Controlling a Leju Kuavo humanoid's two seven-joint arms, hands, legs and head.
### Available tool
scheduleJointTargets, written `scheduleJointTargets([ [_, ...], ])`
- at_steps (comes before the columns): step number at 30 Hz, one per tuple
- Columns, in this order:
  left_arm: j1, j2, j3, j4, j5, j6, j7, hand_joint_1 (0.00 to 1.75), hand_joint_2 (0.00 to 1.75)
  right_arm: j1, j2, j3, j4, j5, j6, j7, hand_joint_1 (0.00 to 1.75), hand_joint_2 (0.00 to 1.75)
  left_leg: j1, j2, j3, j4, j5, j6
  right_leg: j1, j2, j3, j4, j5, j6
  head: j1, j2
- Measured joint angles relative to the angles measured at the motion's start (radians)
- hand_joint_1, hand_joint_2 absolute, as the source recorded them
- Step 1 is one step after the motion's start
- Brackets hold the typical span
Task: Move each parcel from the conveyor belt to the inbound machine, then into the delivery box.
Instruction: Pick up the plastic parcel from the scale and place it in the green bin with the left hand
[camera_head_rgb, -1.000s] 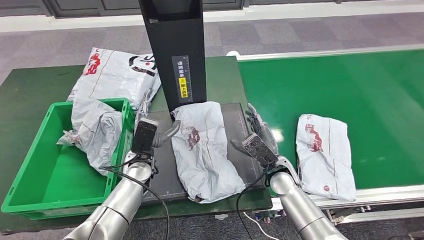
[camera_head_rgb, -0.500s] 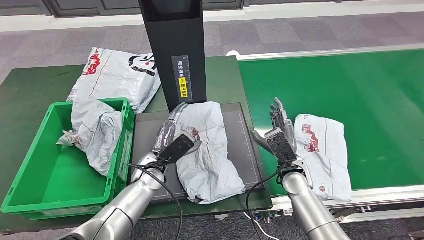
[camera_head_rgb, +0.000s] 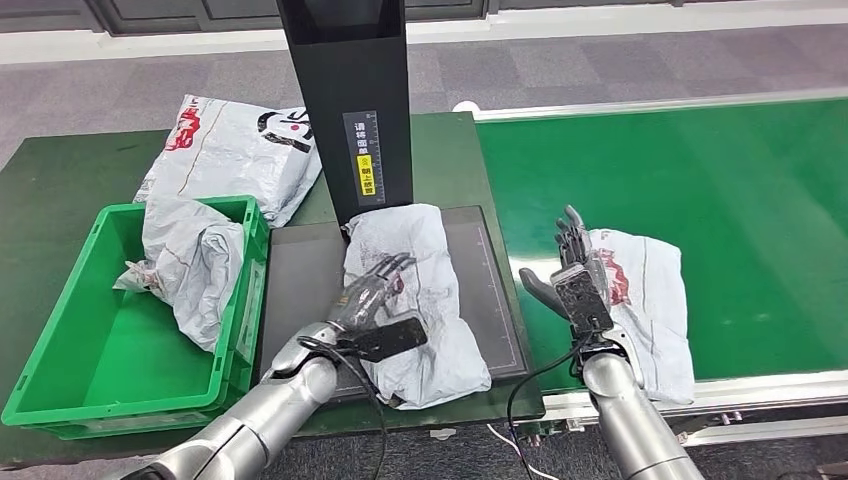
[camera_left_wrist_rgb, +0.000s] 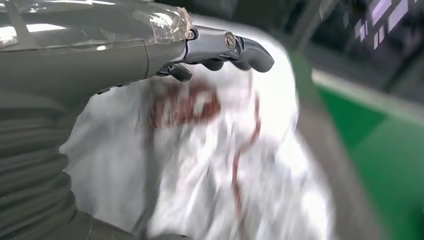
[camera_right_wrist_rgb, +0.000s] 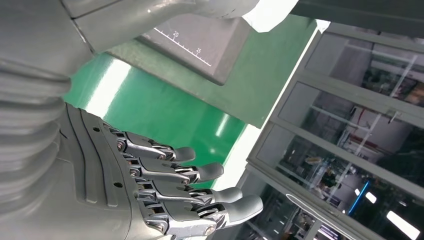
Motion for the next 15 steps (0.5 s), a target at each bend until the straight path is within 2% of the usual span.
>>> scheduleJointTargets([
  [3,-0.042,0.001,-0.088,0.042,-0.140,-0.155,0.071,1.75,1.75,0.000,0.000,-0.008,-0.007,0.007,0.019,0.013,0.00,1.75,0.000,-0.002,0.001,0.000,0.000,0.000,0.000,-0.002,0.003,0.000,-0.001,0.001,0.000,0.000],
  [5,-0.082,-0.001,-0.153,0.068,-0.209,-0.260,0.110,1.75,1.75,-0.004,0.002,-0.013,-0.008,0.016,0.033,0.021,0.00,1.75,0.000,-0.004,0.003,0.000,-0.001,0.001,0.000,-0.006,0.007,0.000,-0.002,0.002,0.000,0.000],
  [7,-0.111,-0.005,-0.200,0.086,-0.237,-0.312,0.127,1.75,1.75,-0.008,0.004,-0.016,-0.009,0.027,0.041,0.029,0.00,1.75,0.000,-0.005,0.007,0.000,-0.001,0.002,0.000,-0.007,0.010,-0.001,-0.003,0.002,0.000,0.000],
  [11,-0.141,-0.006,-0.250,0.104,-0.250,-0.311,0.131,1.75,1.75,0.002,0.010,-0.018,-0.021,0.052,0.049,0.040,0.00,1.75,0.000,-0.004,0.010,0.000,-0.002,0.002,0.000,-0.006,0.014,-0.001,-0.003,0.002,0.000,0.000],
  [15,-0.152,-0.006,-0.260,0.115,-0.255,-0.271,0.133,1.75,1.75,0.035,0.024,-0.022,-0.060,0.086,0.058,0.053,0.00,1.75,0.000,-0.003,0.011,-0.001,-0.001,0.001,0.000,-0.006,0.014,-0.001,-0.002,0.001,0.000,0.000],
])
